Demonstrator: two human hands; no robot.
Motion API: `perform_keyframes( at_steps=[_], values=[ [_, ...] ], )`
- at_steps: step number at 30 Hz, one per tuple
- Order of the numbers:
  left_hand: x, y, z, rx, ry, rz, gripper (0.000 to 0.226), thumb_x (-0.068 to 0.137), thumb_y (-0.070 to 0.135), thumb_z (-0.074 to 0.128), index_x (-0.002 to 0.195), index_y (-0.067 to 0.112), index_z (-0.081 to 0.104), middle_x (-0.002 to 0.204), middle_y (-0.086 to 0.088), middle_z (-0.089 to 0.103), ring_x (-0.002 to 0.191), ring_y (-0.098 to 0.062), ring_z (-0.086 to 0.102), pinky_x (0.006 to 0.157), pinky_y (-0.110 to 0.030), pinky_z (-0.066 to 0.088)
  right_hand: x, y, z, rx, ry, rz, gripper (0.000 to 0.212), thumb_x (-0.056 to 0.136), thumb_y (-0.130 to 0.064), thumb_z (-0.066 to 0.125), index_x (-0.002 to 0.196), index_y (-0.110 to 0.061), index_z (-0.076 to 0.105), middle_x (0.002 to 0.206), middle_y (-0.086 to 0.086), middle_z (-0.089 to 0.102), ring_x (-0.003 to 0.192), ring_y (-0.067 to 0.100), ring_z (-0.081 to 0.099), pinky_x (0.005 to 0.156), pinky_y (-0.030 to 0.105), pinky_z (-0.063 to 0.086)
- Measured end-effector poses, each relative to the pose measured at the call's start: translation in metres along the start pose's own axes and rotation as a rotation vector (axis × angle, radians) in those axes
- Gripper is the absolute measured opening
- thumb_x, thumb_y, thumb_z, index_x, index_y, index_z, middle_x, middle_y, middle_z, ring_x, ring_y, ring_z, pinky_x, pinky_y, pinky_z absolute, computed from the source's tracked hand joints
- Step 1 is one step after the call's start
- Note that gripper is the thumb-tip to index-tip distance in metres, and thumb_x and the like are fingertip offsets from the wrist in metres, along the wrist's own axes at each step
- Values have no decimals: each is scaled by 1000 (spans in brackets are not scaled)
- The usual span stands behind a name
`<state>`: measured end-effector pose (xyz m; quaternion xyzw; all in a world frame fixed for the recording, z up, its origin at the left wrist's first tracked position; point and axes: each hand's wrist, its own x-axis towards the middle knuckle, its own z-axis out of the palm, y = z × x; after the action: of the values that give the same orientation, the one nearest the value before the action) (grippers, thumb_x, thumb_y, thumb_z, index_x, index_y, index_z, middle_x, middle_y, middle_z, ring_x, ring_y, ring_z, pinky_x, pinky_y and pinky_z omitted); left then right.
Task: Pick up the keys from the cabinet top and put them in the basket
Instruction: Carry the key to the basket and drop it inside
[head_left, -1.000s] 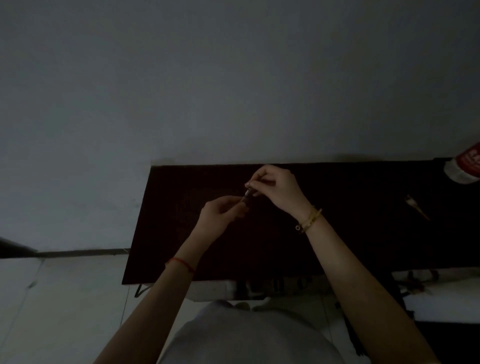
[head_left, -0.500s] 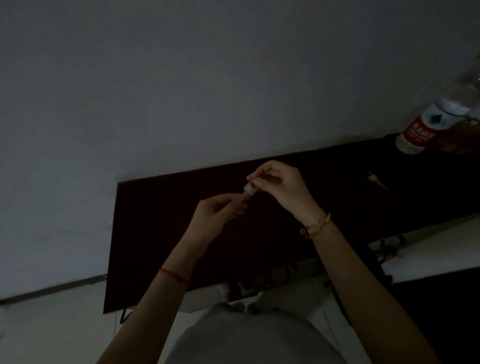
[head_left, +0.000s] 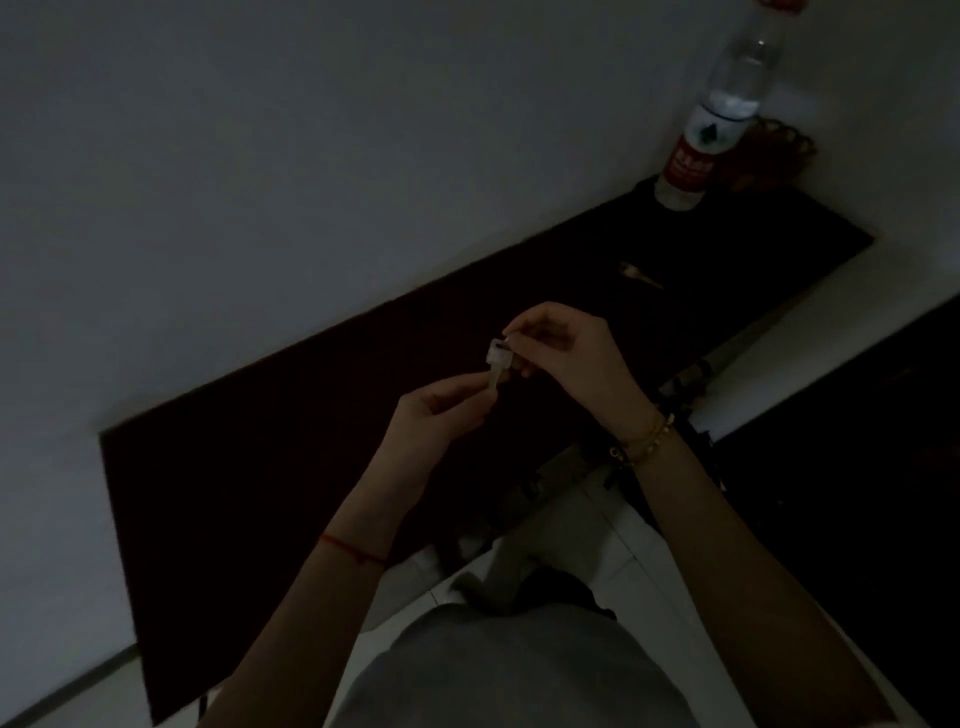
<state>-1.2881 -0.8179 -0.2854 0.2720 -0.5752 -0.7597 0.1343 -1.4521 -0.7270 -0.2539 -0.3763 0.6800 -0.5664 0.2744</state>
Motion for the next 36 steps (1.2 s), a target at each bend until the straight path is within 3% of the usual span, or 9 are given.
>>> perform_keyframes(
  at_steps=[4,9,13,21,26,28,31,36],
  values=[
    [11,-4,27,0,-66,-28,28,78,27,73,106,25,75,109,-3,75,101,-15,69,87,-24,55,-15,6,-26,-27,69,15,13,87,-8,64,96,1,67,91,14,71,71,19,68,66,24,58],
    [26,-9,70,4,-132,-48,27,74,24,76,101,26,76,100,2,77,93,-9,71,75,-16,53,-34,14,-68,-57,147,32,14,88,-10,62,97,0,66,93,18,71,71,16,67,65,29,56],
    [38,-13,115,10,-179,-59,34,64,33,81,98,30,77,101,2,77,96,-13,72,78,-19,54,-48,22,-113,-57,173,59,17,89,-10,61,99,3,64,97,22,70,76,22,66,67,31,55],
    [64,-24,227,24,-221,-79,24,73,16,77,94,27,78,94,3,77,92,-10,72,75,-17,54,-77,36,-225,-94,211,64,12,89,-10,62,94,0,66,90,14,70,73,16,66,63,21,54],
    [76,-29,297,0,-205,-86,28,79,6,72,107,11,73,93,2,77,88,-10,72,71,-16,54,-87,49,-292,-104,214,74,12,88,-11,63,94,-1,67,89,18,70,72,17,65,66,29,54],
    [81,-31,320,-4,-188,-84,25,80,4,71,103,13,73,88,4,77,84,-7,72,69,-15,54,-89,53,-314,-103,204,80,13,88,-12,63,93,-1,67,85,12,69,69,14,63,64,26,54],
    [89,-31,345,29,-191,-80,26,80,7,72,105,15,73,97,-1,76,91,-12,71,76,-21,56,-90,59,-342,-94,199,79,13,88,-11,62,94,0,66,76,2,66,63,8,61,59,20,53],
    [109,-27,370,51,-183,-101,28,79,13,75,106,17,74,109,-8,74,102,-22,70,88,-32,56,-78,68,-374,-81,190,66,11,87,-12,63,92,-2,67,74,1,66,63,11,62,58,19,53]
  ],
)
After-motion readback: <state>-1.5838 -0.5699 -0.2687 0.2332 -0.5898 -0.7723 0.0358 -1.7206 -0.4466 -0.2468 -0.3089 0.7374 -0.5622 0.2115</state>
